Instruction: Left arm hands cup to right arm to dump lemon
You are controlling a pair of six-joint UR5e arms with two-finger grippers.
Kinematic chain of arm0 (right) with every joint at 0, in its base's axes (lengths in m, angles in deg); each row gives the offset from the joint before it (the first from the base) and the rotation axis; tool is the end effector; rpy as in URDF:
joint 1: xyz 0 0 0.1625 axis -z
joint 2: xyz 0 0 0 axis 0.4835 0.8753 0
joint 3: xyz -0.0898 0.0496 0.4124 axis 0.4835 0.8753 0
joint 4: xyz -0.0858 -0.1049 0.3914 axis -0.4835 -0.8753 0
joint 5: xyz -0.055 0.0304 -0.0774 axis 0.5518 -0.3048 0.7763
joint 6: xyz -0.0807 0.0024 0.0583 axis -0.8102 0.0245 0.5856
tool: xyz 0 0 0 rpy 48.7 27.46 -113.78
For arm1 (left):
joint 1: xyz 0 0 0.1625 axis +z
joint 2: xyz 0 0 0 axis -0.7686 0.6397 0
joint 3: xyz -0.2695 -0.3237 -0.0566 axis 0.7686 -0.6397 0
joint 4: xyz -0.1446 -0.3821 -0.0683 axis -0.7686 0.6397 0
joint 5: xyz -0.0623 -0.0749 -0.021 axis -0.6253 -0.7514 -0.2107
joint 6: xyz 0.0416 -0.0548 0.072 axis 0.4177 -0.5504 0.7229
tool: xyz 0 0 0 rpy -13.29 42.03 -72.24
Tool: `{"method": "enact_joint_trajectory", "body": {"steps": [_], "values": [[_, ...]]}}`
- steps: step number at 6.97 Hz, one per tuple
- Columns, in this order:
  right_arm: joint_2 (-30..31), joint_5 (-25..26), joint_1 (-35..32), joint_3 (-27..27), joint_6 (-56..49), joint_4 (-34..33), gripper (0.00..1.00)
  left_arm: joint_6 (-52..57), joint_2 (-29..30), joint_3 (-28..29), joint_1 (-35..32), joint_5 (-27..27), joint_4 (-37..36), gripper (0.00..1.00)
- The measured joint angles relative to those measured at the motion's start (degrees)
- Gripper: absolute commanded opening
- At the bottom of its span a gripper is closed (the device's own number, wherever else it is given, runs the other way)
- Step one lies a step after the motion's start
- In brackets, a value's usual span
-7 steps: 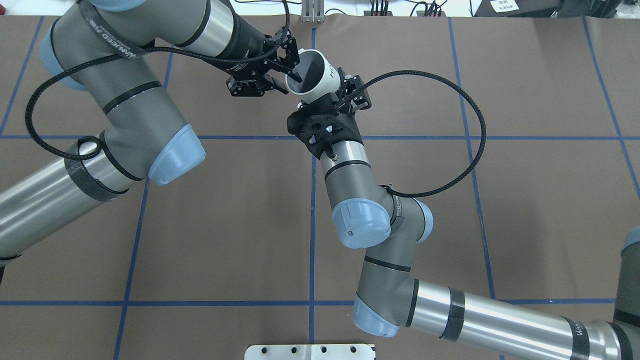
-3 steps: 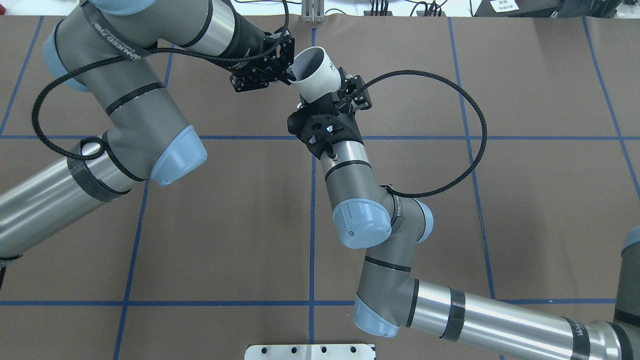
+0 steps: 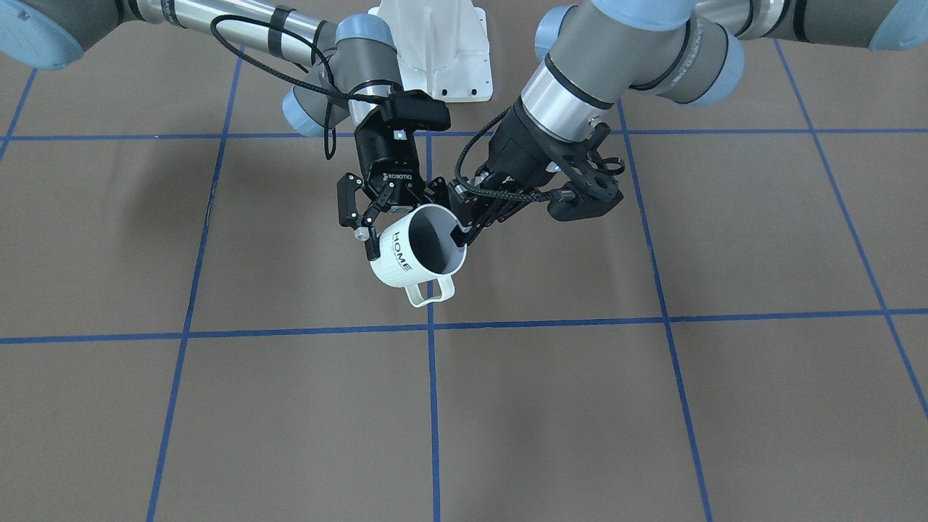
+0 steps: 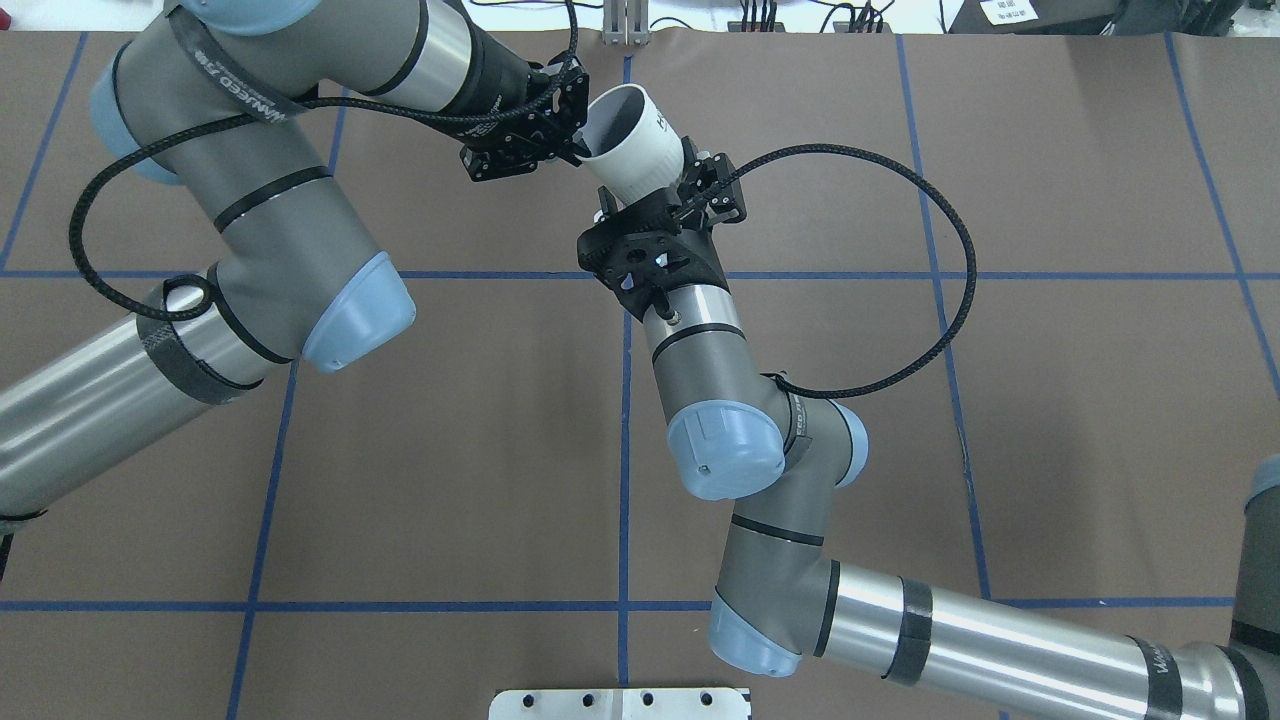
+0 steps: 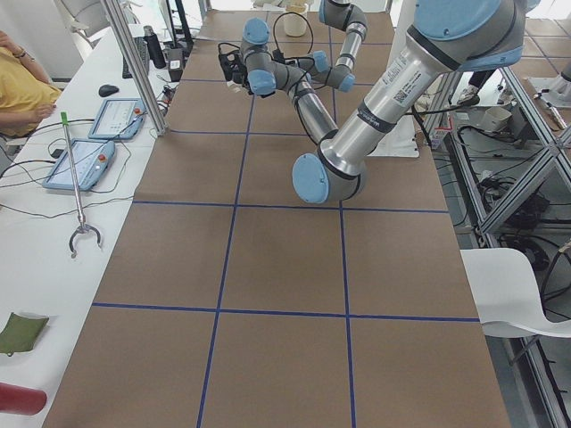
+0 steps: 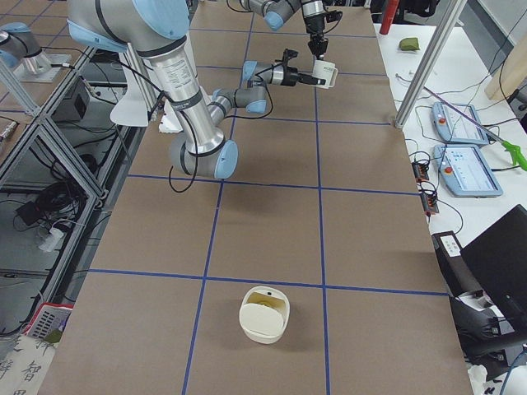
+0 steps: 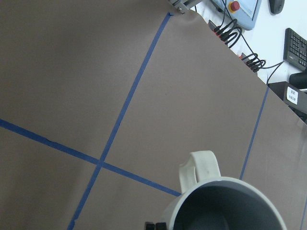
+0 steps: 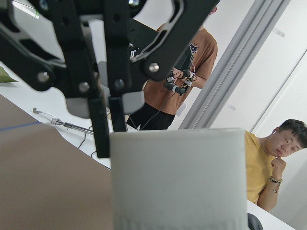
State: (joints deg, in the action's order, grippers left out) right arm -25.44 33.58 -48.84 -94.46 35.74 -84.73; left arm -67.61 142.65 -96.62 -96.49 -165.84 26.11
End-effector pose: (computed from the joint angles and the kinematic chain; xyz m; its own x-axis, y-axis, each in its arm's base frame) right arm -0.5474 -0.4273 0.1790 0.9386 -0.2360 0.2517 -0.2341 0.1004 0.9670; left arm 0.4005 -0.5433 0.0959 0.1421 -0.3630 -0.9209 0.3537 0.8875 -0.2953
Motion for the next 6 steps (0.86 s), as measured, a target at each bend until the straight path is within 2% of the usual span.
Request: {"method": "enact_joint_trajectory", "body": {"steps": [2,4,6], "values": [[0.41,3.07,1.79,-0.55,-0.18,-0.04,0.94,0.00,0.08,0.04,-0.02,0.05,-0.07,0.00],[2.44,4.16,3.82,-4.33,-0.24,-0.04,0.94,0.22,0.09,0.10,-0.05,0.16,-0.18,0.00],[5.10,5.69,6.19,-9.55,-0.26,-0.13,1.00,1.11,0.10,0.47,-0.25,0.26,-0.33,0.00]]}}
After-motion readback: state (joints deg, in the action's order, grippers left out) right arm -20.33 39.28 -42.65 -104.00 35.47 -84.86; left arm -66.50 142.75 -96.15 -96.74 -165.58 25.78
